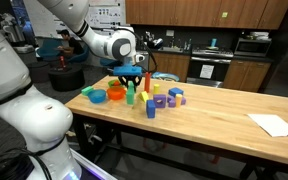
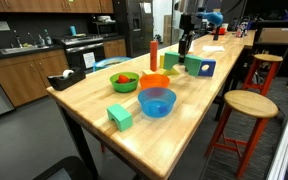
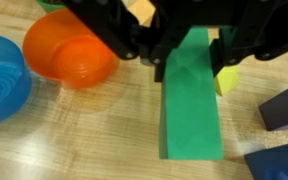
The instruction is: Move the green arch to the right and closer to the other blocks
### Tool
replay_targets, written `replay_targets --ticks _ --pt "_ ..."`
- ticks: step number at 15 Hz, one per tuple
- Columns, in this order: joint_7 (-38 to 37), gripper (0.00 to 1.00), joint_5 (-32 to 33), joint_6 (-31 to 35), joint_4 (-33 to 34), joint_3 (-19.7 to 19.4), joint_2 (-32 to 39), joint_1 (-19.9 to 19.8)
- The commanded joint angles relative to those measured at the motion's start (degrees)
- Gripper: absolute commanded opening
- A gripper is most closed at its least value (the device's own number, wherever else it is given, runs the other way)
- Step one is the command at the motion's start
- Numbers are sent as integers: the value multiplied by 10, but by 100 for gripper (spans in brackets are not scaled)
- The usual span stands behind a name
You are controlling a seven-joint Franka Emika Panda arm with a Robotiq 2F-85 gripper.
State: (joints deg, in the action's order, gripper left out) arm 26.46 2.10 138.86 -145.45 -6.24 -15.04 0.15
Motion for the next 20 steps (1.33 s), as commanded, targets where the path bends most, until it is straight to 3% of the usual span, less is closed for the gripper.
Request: replay_targets --ticks 1,9,10,14,20 --pt "-6 16 -14 -35 6 -17 -29 -11" --pt "-55 16 -20 -46 25 -32 -29 -32" --pt "-25 16 45 -101 43 -22 -42 -38" --pt "33 16 119 -155 60 -18 -44 -32" --pt "90 16 154 -170 77 -21 -47 -27"
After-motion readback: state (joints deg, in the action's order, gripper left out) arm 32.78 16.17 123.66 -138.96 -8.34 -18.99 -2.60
